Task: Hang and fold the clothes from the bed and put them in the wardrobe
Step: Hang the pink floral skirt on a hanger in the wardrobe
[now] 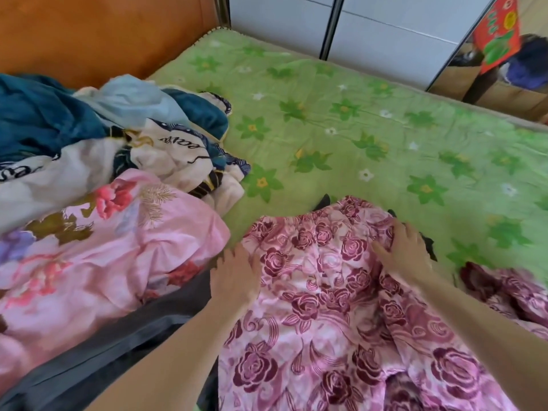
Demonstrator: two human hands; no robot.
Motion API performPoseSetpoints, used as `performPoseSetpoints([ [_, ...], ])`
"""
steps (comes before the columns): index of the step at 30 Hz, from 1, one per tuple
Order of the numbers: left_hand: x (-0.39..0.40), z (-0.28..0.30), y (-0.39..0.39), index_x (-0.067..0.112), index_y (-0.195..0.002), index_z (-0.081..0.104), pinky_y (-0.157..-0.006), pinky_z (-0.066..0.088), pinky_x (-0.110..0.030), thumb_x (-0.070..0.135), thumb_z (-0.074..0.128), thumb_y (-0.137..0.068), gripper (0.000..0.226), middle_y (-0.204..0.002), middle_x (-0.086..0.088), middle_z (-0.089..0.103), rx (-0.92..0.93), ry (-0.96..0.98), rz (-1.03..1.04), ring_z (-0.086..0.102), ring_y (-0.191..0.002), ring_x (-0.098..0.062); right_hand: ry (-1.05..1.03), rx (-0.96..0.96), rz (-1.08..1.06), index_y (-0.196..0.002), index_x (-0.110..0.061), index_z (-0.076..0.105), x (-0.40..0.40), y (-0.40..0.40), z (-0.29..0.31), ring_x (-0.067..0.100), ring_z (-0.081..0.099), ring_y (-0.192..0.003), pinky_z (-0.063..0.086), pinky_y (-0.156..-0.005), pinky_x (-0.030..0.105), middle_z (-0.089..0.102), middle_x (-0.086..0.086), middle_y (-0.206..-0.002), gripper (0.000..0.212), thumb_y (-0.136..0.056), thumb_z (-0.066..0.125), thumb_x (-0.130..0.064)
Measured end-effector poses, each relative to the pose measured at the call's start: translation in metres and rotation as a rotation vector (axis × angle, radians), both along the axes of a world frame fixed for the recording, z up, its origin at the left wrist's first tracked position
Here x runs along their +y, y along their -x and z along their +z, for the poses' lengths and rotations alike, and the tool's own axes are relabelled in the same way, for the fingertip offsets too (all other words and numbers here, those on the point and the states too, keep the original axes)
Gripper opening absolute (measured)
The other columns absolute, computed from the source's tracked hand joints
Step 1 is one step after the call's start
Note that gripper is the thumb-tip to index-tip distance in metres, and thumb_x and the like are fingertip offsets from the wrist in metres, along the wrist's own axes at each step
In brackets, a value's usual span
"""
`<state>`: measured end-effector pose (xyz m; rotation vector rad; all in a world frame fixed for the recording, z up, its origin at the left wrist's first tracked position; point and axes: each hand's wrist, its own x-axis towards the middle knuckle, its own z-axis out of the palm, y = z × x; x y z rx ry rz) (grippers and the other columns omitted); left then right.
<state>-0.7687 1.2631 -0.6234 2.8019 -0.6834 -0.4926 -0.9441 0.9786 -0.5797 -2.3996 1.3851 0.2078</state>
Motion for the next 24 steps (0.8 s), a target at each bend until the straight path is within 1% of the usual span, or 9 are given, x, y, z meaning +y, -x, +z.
performPoseSetpoints([
  [4,-0.011,0.0,-0.005,0.007,-0.134,0.049,-0.096,0.052,-0.047,0.052,0.042,-0.106,0.053,-0.128,-0.015,0.062,0.095,0.123,0.135,0.062,-0.116,-0.035,-0.291,-0.234,-0.278,-0.165,-0.014,0.008,-0.008,-0.006,-0.006,0.043,0.048,-0.14,0.043,-0.113,0.054,0.038,0.02,-0.162,0.098,-0.095,0.069,-0.046],
  [6,-0.016,0.006,-0.006,0.006,-0.138,0.048,-0.099,0.051,-0.048,0.058,0.049,-0.102,0.064,-0.131,-0.017,0.061,0.215,0.25,0.25,0.061,-0.117,-0.037,-0.295,-0.292,-0.331,-0.162,-0.013,0.021,-0.006,-0.007,0.0,0.038,0.064,-0.116,0.053,-0.096,0.046,0.057,0.018,-0.144,0.093,-0.092,0.072,-0.048],
  [9,-0.026,0.022,-0.007,0.002,-0.157,0.033,-0.1,0.048,-0.039,0.058,0.053,-0.102,0.081,-0.148,-0.017,0.053,0.495,0.397,0.462,0.061,-0.117,-0.03,-0.254,-0.331,-0.31,-0.144,-0.015,0.052,0.005,-0.006,0.018,0.026,0.069,-0.088,0.054,-0.079,0.036,0.071,0.007,-0.109,0.058,-0.096,0.067,-0.043],
  [13,-0.027,0.039,-0.005,-0.006,-0.131,0.06,-0.078,0.05,-0.041,0.031,0.06,-0.105,0.046,-0.099,-0.01,0.065,0.589,0.404,0.504,0.06,-0.085,-0.026,-0.348,-0.413,-0.23,-0.121,-0.018,0.068,0.037,0.004,0.059,0.011,0.068,-0.062,0.054,-0.057,0.024,0.072,-0.003,-0.082,0.022,-0.104,0.058,-0.026],
  [16,-0.021,0.074,0.007,0.011,-0.11,0.068,-0.067,0.048,-0.033,0.019,0.056,-0.105,0.015,-0.08,0.004,0.056,0.615,0.53,0.451,0.053,-0.071,-0.016,-0.423,-0.464,-0.162,-0.127,-0.022,0.065,0.057,0.019,0.104,0.024,0.07,-0.096,0.054,-0.083,0.036,0.074,0.006,-0.117,0.023,-0.108,0.052,-0.025],
  [18,-0.012,0.107,0.016,0.028,-0.089,0.054,-0.059,0.035,-0.025,0.014,0.051,-0.106,0.023,-0.081,0.007,0.05,0.627,0.557,0.367,0.041,-0.065,-0.007,-0.435,-0.498,-0.172,-0.135,-0.022,0.061,0.065,0.031,0.137,0.028,0.064,-0.116,0.046,-0.098,0.038,0.066,0.011,-0.136,0.029,-0.11,0.048,-0.03],
  [20,-0.002,0.138,0.024,0.024,-0.086,0.054,-0.056,0.034,-0.025,0.011,0.051,-0.105,0.023,-0.082,0.0,0.052,0.624,0.533,0.327,0.041,-0.064,-0.01,-0.467,-0.497,-0.179,-0.144,-0.011,0.055,0.072,0.047,0.168,0.032,0.06,-0.123,0.042,-0.103,0.041,0.06,0.015,-0.143,0.039,-0.111,0.045,-0.029],
  [22,0.01,0.171,0.033,0.011,-0.099,0.062,-0.052,0.035,-0.023,0.007,0.057,-0.099,0.007,-0.081,-0.006,0.056,0.655,0.54,0.347,0.044,-0.063,-0.015,-0.461,-0.482,-0.16,-0.132,0.002,0.056,0.083,0.065,0.202,0.045,0.063,-0.111,0.05,-0.094,0.053,0.055,0.034,-0.138,0.038,-0.111,0.043,-0.027],
  [24,0.022,0.207,0.048,0.007,-0.101,0.062,-0.056,0.037,-0.023,0.0,0.062,-0.091,0.012,-0.085,-0.011,0.058,0.717,0.575,0.381,0.048,-0.068,-0.017,-0.522,-0.481,-0.121,-0.128,0.0,0.055,0.091,0.083,0.234,0.051,0.056,-0.122,0.042,-0.107,0.065,0.054,0.033,-0.14,0.038,-0.109,0.041,-0.029],
])
